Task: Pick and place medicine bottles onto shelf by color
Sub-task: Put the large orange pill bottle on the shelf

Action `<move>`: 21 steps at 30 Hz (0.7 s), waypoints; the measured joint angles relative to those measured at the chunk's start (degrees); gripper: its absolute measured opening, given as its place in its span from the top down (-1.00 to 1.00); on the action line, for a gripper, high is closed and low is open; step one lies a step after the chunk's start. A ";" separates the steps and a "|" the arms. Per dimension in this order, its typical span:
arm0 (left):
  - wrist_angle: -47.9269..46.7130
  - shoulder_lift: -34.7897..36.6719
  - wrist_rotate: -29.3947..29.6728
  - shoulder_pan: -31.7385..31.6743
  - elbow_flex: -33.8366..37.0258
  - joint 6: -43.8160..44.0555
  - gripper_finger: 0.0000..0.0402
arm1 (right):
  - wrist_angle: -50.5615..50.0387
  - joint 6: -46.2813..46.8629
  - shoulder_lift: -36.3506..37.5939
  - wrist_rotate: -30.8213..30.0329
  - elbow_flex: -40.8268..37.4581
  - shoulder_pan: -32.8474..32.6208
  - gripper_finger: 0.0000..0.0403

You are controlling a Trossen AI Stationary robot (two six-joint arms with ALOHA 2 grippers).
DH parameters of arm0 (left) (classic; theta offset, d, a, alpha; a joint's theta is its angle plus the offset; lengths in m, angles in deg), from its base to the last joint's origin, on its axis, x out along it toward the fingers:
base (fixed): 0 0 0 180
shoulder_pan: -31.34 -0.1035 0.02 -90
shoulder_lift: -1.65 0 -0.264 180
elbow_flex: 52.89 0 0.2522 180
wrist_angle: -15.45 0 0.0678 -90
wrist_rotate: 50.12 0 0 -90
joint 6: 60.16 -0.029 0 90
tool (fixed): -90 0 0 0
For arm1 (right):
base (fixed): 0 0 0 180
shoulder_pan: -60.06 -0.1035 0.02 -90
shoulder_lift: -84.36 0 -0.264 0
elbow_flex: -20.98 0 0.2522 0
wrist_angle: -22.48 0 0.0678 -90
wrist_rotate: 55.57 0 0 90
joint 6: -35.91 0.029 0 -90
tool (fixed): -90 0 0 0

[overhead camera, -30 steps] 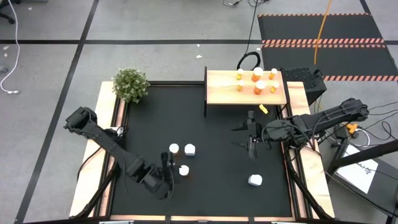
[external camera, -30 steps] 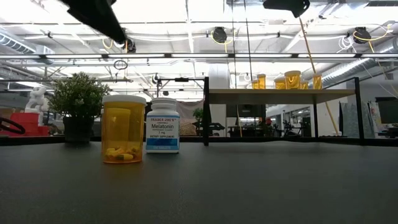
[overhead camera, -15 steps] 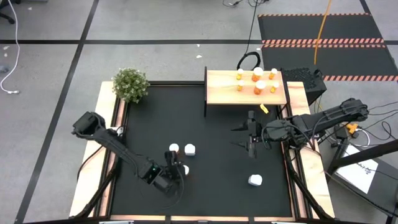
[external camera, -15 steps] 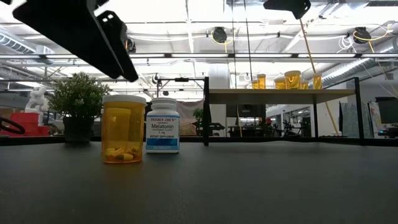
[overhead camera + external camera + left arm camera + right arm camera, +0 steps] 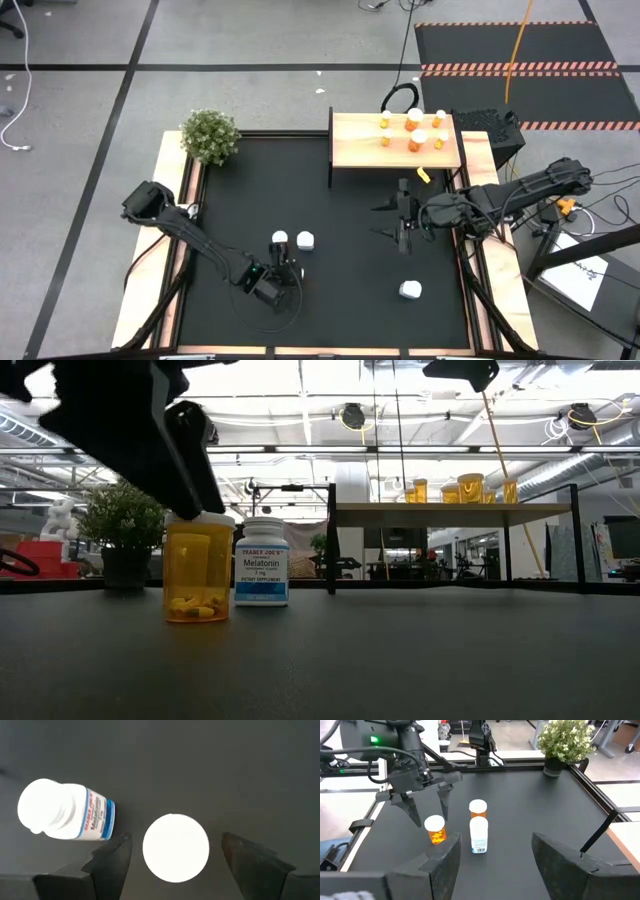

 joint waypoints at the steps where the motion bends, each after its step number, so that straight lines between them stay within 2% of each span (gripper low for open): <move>1: -0.17 -0.27 -0.05 -0.01 0.00 -0.01 -0.53 | -0.03 0.00 -0.07 0.02 0.00 0.00 -0.18; 7: -0.31 -0.62 -0.10 -0.92 0.00 -0.11 -0.54 | 0.13 -0.90 -0.27 -0.02 0.00 0.00 -0.18; 14: -0.77 -0.62 -3.39 -2.24 0.00 -0.93 -0.40 | 0.31 -0.85 -0.27 -0.02 0.00 0.00 -0.18; 21: 0.08 -0.62 -3.59 -2.26 1.11 -1.16 -0.29 | 0.29 -0.83 -0.27 -0.02 0.00 0.00 -0.18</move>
